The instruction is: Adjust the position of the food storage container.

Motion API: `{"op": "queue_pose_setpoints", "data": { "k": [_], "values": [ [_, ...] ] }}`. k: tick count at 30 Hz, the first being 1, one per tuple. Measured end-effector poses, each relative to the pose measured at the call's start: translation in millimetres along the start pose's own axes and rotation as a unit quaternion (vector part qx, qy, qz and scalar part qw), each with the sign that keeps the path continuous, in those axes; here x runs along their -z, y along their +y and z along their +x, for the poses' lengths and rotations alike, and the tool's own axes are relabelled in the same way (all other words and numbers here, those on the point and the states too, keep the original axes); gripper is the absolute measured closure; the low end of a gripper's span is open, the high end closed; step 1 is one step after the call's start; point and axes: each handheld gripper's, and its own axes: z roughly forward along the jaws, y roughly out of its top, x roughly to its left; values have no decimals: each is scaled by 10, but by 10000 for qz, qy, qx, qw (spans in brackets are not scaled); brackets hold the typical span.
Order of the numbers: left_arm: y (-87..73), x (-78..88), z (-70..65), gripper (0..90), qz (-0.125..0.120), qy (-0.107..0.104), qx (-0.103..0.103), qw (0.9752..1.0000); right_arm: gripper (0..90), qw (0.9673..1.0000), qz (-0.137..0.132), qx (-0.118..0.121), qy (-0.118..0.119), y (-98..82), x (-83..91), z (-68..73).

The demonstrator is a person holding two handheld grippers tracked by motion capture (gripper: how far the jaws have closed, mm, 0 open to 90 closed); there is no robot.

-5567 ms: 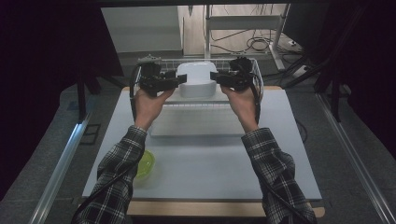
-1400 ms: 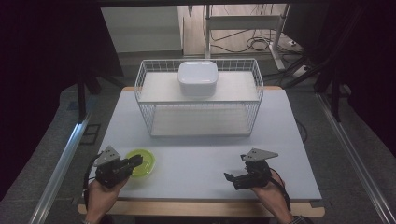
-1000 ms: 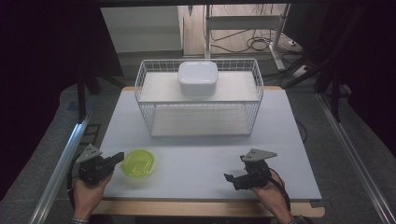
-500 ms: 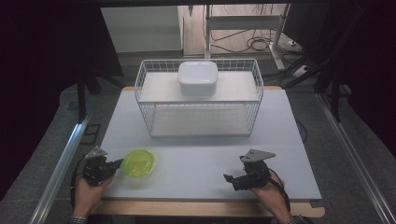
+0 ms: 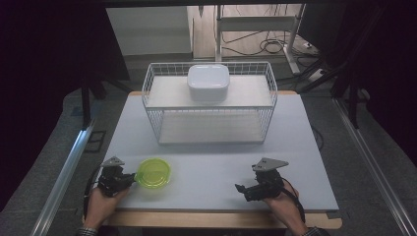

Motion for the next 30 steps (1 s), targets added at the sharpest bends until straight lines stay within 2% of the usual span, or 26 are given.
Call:
{"op": "queue_pose_setpoints", "data": {
  "k": [10, 20, 25, 30],
  "values": [
    [63, -157, -255, 900, 199, -312, -392, 9985, 69, 10000, 49, 19, -27, -7, -17, 1],
    [126, -288, -447, 900, 254, -427, -670, 9965, 70, 9999, 88, 20, -52, -12, -32, 4],
    [172, -375, -557, 899, 252, -457, -859, 9949, 71, 9999, 99, 22, -74, -14, -38, -1],
    [228, -484, -706, 900, 320, -539, -1128, 9916, 72, 9999, 106, 27, -86, -16, -42, -2]
  ]
}}
